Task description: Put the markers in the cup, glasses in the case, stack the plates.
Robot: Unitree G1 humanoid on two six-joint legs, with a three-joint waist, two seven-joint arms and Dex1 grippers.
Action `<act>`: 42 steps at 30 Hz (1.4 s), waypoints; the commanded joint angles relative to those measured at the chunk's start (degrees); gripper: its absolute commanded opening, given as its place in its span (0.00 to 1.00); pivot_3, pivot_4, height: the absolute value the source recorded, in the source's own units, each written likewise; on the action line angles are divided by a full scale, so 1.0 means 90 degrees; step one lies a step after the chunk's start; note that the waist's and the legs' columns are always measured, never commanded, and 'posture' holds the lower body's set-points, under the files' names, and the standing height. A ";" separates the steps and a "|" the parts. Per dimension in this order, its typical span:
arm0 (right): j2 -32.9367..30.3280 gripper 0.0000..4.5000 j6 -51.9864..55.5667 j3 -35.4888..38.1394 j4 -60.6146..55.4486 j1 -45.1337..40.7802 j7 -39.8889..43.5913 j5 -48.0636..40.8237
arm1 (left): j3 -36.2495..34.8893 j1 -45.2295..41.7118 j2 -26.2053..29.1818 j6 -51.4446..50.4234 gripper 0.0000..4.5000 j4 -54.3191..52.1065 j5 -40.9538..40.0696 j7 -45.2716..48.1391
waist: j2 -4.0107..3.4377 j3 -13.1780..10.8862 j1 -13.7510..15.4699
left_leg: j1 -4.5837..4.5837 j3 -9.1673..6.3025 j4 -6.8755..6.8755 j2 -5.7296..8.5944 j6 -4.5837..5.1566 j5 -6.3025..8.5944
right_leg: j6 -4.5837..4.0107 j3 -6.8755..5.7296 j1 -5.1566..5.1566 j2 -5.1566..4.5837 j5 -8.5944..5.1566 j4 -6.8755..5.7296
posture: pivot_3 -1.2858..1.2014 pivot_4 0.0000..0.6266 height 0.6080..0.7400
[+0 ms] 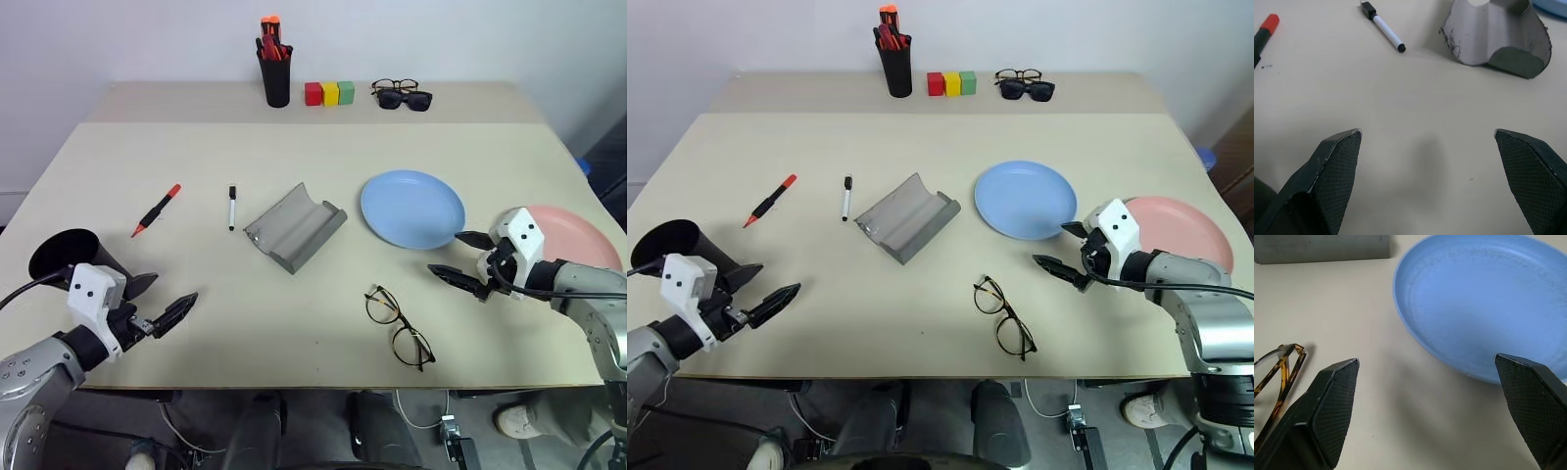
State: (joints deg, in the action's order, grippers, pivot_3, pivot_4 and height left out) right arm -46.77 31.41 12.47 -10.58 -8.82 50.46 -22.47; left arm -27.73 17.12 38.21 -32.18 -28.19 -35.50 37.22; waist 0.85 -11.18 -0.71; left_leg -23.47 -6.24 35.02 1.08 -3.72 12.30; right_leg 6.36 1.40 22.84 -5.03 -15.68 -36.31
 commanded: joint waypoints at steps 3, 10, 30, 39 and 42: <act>-0.0029 1.00 -0.0278 0.0074 0.0084 -0.0264 -0.0063 0.0047 | 0.0140 -0.0098 -0.0035 0.0078 0.99 -0.0079 0.0088 -0.0046 | 0.0000 0.0000 -0.0007 | 0.0000 0.0001 0.0000 0.0000 0.0000 0.0000 | 0.0000 0.0000 0.0000 0.0000 0.0001 0.0000 | 0.52 0.24 1.00; 0.0186 1.00 -0.0393 -0.0231 0.0091 -0.0595 -0.0142 0.0098 | 0.0442 -0.0484 -0.0150 0.0137 0.99 -0.0100 0.0316 -0.0321 | 0.0000 0.0000 -0.0003 | 0.0001 0.0000 0.0000 0.0000 0.0000 0.0000 | 0.0001 0.0000 -0.0002 0.0001 0.0001 0.0000 | 0.52 0.24 1.00; 0.1780 1.00 0.0355 -0.1526 -0.1309 -0.1251 -0.1012 -0.0228 | 0.1962 -0.7733 -0.2771 -0.2446 0.99 0.5942 0.2746 -0.5000 | 0.0032 -0.0005 -0.0018 | -0.0010 -0.0024 -0.0006 0.0005 -0.0001 -0.0002 | 0.0073 -0.0003 0.0018 0.0024 0.0043 -0.0006 | 0.52 0.24 1.00; 0.2082 1.00 0.0695 -0.1765 -0.1782 -0.1228 -0.1294 -0.0375 | 0.2003 -0.8249 -0.2651 -0.2117 0.37 0.7129 0.2903 -0.4564 | 0.0032 -0.0005 -0.0002 | -0.0011 -0.0023 0.0025 0.0025 -0.0010 -0.0007 | 0.0099 -0.0007 -0.0012 0.0001 0.0058 0.0002 | 0.52 0.24 1.00; 0.2141 1.00 0.0682 -0.1831 -0.1753 -0.1277 -0.1293 -0.0393 | 0.1890 -0.8166 -0.2650 -0.1931 0.03 0.6871 0.2914 -0.4642 | 0.0032 -0.0005 -0.0009 | -0.0010 -0.0024 0.0024 0.0024 -0.0010 -0.0008 | 0.0099 -0.0007 -0.0010 0.0002 0.0058 -0.0002 | 0.52 0.24 1.00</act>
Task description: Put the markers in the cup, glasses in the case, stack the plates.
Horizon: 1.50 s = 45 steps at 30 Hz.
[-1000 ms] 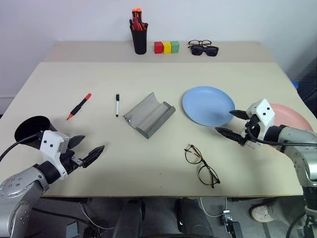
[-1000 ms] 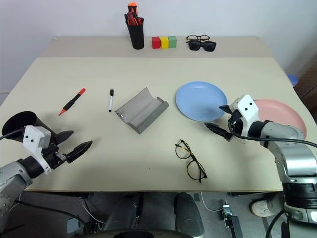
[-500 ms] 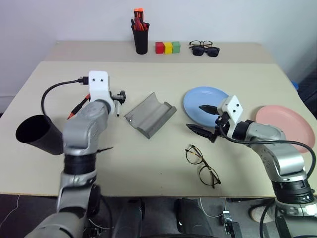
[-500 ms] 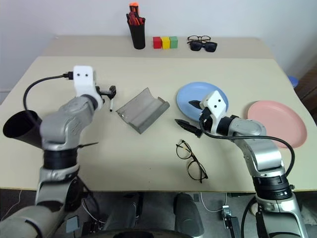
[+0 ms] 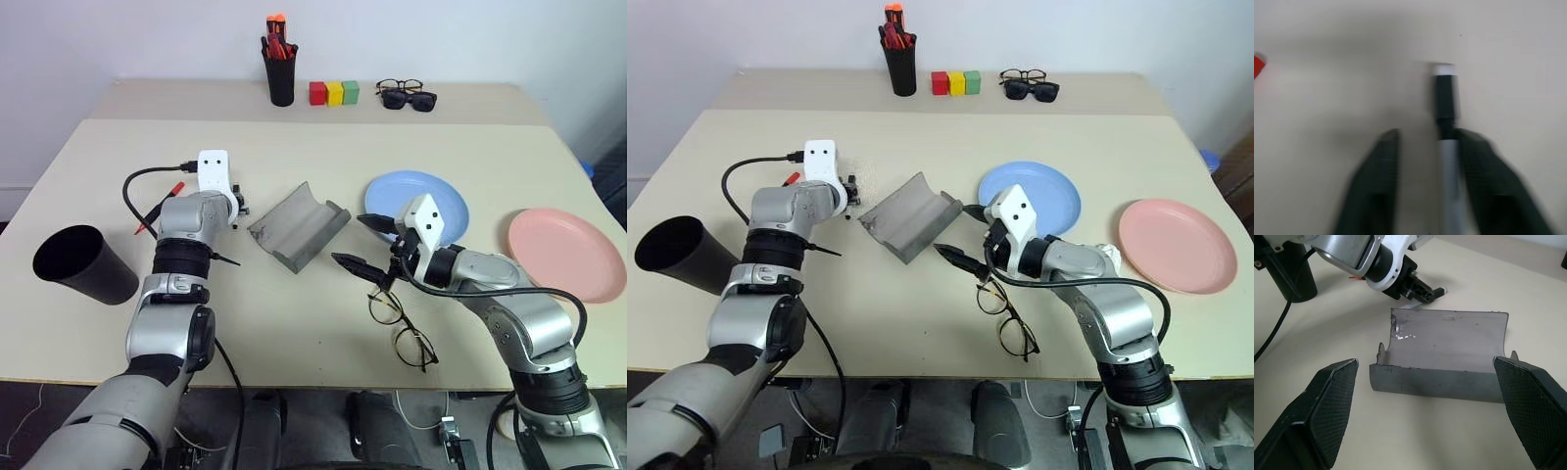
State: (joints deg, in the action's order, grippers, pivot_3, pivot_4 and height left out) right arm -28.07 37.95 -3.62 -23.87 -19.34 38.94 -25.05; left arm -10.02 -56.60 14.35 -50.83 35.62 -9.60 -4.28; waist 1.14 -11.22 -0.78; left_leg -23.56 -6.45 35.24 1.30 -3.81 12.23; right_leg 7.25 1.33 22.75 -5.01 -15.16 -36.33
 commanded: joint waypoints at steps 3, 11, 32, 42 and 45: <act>0.0118 1.00 -0.0071 -0.0100 -0.0218 -0.0206 -0.0021 -0.0094 | 0.0152 0.0395 0.0141 0.1803 0.01 -0.1233 0.0313 0.0222 | 0.0002 -0.0001 -0.0014 | 0.0000 0.0001 -0.0003 0.0000 -0.0001 -0.0001 | -0.0001 0.0002 0.0002 -0.0001 0.0000 0.0001 | 0.52 0.24 1.00; 0.0133 1.00 -0.0290 -0.0217 0.0116 -0.0480 0.0210 -0.0044 | -0.1179 0.2189 0.0849 0.3849 0.01 -0.5201 -0.0021 0.0651 | -0.0008 0.0004 -0.0087 | -0.0010 0.0023 -0.0022 -0.0009 -0.0019 -0.0010 | -0.0007 0.0022 0.0036 -0.0001 0.0003 0.0002 | 0.52 0.24 1.00; 0.0382 1.00 -0.0935 -0.0586 0.1118 -0.1118 0.0889 0.0139 | -0.2772 0.6167 0.0467 0.3304 0.10 -0.7768 -0.0574 0.0627 | 0.0001 0.0008 -0.0016 | 0.0013 0.0014 -0.0005 -0.0015 -0.0007 -0.0004 | -0.0013 0.0010 -0.0005 0.0007 0.0003 0.0002 | 0.52 0.24 1.00; 0.0390 1.00 -0.0942 -0.0565 0.1123 -0.1115 0.0892 0.0193 | -0.2732 0.5532 0.0575 0.3007 0.71 -0.7900 -0.0944 0.0476 | 0.0001 0.0008 -0.0005 | 0.0013 0.0013 -0.0004 -0.0015 -0.0007 -0.0004 | -0.0014 0.0010 -0.0006 0.0008 0.0003 0.0003 | 0.52 0.24 1.00; 0.0399 1.00 -0.0943 -0.0567 0.1144 -0.1120 0.0889 0.0206 | -0.2348 0.4473 0.0979 0.1873 0.71 -0.7734 -0.1304 0.0392 | 0.0003 0.0009 0.0010 | 0.0013 0.0010 -0.0002 -0.0015 -0.0007 -0.0004 | -0.0014 0.0009 -0.0007 0.0009 0.0003 0.0001 | 0.52 0.24 1.00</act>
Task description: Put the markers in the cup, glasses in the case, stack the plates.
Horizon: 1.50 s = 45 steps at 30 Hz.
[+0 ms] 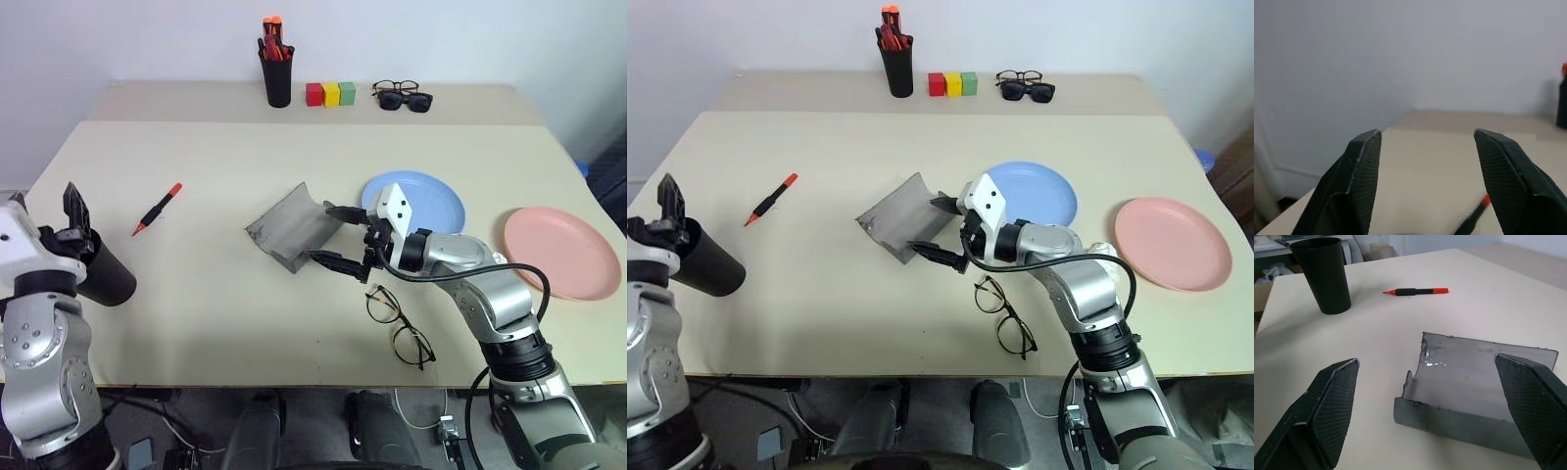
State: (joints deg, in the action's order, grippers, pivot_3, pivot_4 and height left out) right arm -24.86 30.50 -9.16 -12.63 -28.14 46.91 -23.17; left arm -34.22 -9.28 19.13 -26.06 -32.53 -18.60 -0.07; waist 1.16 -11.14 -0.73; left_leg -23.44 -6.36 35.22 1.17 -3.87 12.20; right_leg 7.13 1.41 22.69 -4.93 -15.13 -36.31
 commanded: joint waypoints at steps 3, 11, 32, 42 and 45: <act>0.0096 1.00 -0.0138 0.0018 -0.0017 -0.0199 -0.0001 0.0027 | 0.1314 -0.1986 0.1109 -0.3102 0.71 0.0744 -0.0139 -0.0204 | 0.0003 0.0002 0.0006 | -0.0001 -0.0013 0.0009 0.0003 0.0000 0.0000 | 0.0002 -0.0010 -0.0008 0.0003 0.0001 -0.0002 | 0.52 0.24 1.00; 0.0251 1.00 -0.0285 0.0019 0.0122 -0.0212 -0.0129 0.0156 | 0.1736 -0.3791 0.0693 -0.4339 0.99 0.3159 0.0488 -0.1030 | 0.0003 -0.0004 -0.0190 | -0.0002 -0.0012 -0.0005 -0.0004 0.0004 0.0002 | -0.0005 0.0000 0.0024 0.0014 -0.0005 -0.0036 | 0.52 0.24 1.00; 0.0254 1.00 -0.0332 0.0072 -0.0016 0.0074 -0.0316 0.0203 | 0.1239 -0.5282 0.0941 -0.2518 0.80 0.8329 0.1016 -0.1395 | 0.0004 -0.0004 -0.0187 | -0.0005 -0.0007 -0.0001 -0.0001 -0.0016 -0.0009 | -0.0010 0.0005 0.0053 0.0008 -0.0009 -0.0088 | 0.52 0.24 1.00; 0.0283 1.00 -0.0406 0.0028 0.0141 -0.0041 -0.0228 0.0226 | 0.1436 -0.4882 0.0777 -0.2327 0.01 0.7440 0.0782 -0.0734 | 0.0004 -0.0004 -0.0192 | -0.0005 -0.0006 -0.0001 0.0000 -0.0016 -0.0010 | -0.0010 0.0005 0.0053 0.0007 -0.0008 -0.0090 | 0.52 0.24 1.00; 0.0290 1.00 -0.0416 0.0019 0.0174 -0.0071 -0.0214 0.0239 | 0.1408 -0.4563 0.0452 -0.1549 0.01 0.6252 0.0356 -0.0009 | 0.0004 -0.0004 -0.0180 | -0.0005 -0.0006 -0.0002 -0.0001 -0.0022 -0.0013 | -0.0011 0.0005 0.0053 0.0006 -0.0008 -0.0091 | 0.52 0.24 1.00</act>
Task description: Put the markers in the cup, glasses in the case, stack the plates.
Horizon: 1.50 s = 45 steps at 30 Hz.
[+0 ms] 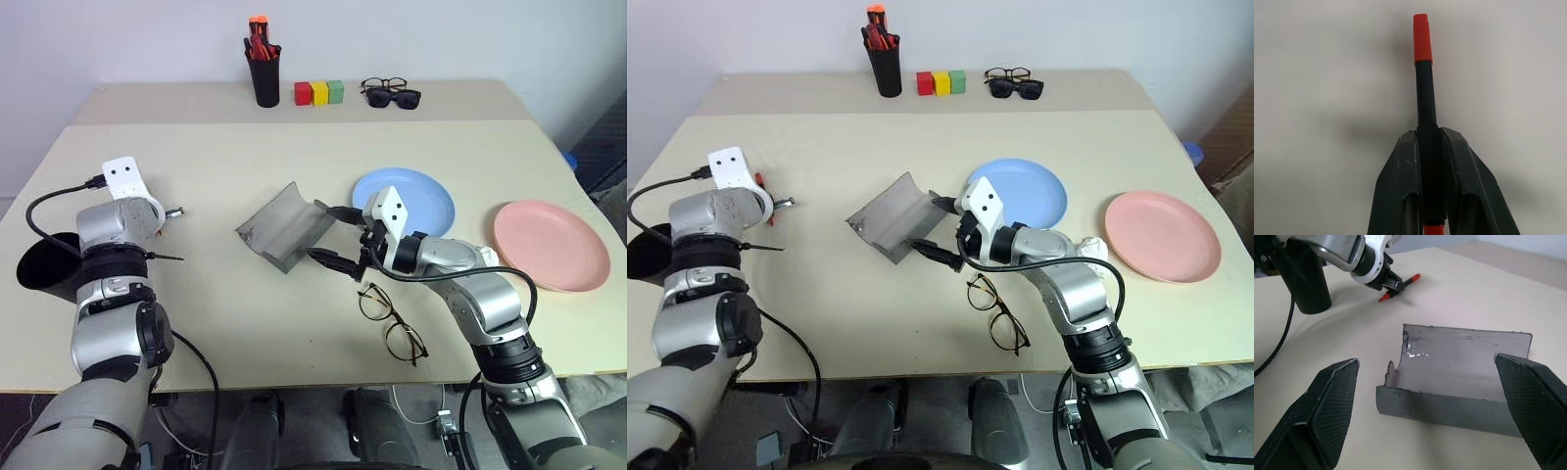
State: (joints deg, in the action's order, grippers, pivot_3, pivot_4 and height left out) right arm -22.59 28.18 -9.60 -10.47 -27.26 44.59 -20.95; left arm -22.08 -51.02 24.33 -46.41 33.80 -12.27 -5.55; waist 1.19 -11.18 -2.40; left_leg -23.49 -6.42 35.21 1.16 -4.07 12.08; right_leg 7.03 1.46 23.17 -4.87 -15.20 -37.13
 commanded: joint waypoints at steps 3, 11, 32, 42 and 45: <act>0.0030 1.00 -0.0170 0.0080 -0.0053 -0.0182 0.0049 0.0002 | 0.0117 0.0601 -0.0310 0.1784 0.01 -0.2782 -0.0591 0.1249 | 0.0001 -0.0001 0.0022 | -0.0007 0.0001 0.0001 0.0001 -0.0005 -0.0002 | -0.0001 -0.0001 0.0002 -0.0006 0.0000 0.0003 | 0.52 0.24 1.00; 0.0054 1.00 0.0197 0.0463 -0.0189 -0.0308 0.0077 -0.0534 | -0.0624 0.2490 -0.0060 0.2302 0.01 -0.6632 0.0016 0.0551 | -0.0006 0.0002 -0.0016 | 0.0003 0.0017 -0.0009 -0.0001 -0.0005 -0.0003 | -0.0004 0.0014 0.0008 -0.0006 -0.0001 0.0003 | 0.52 0.24 1.00; 0.0024 1.00 0.0446 0.0344 -0.0238 -0.0855 0.0949 -0.1188 | -0.1539 0.6251 -0.1278 0.3017 0.30 -0.7953 0.0056 0.0423 | 0.0001 0.0006 0.0164 | 0.0005 0.0011 0.0001 0.0000 0.0006 0.0004 | -0.0010 0.0002 -0.0013 -0.0007 -0.0004 0.0018 | 0.52 0.24 1.00; -0.0193 1.00 0.0480 0.0512 -0.0338 -0.0740 0.0825 -0.1104 | -0.0873 0.5128 -0.0508 0.2213 0.63 -0.8295 -0.1010 0.1095 | 0.0002 0.0006 0.0181 | 0.0005 0.0011 0.0002 0.0000 0.0006 0.0004 | -0.0009 0.0001 -0.0013 -0.0006 -0.0004 0.0018 | 0.52 0.24 1.00; -0.0441 1.00 0.0437 0.0626 -0.0333 -0.0626 0.0797 -0.0994 | 0.0174 0.4527 0.0245 0.1064 0.83 -0.8379 -0.1904 0.2003 | 0.0001 0.0006 0.0195 | 0.0001 0.0010 0.0004 0.0003 0.0006 0.0004 | -0.0008 -0.0001 -0.0016 -0.0008 -0.0004 0.0019 | 0.52 0.24 1.00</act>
State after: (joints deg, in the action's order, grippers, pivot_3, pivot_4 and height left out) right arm -25.51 33.27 -6.13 -12.11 -33.30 51.96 -30.17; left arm -24.97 -9.00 25.26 -32.15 -39.11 -24.76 8.45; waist 1.21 -11.13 -0.65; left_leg -23.48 -6.30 35.24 1.22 -4.01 12.12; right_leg 6.96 1.47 23.01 -4.97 -15.24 -36.93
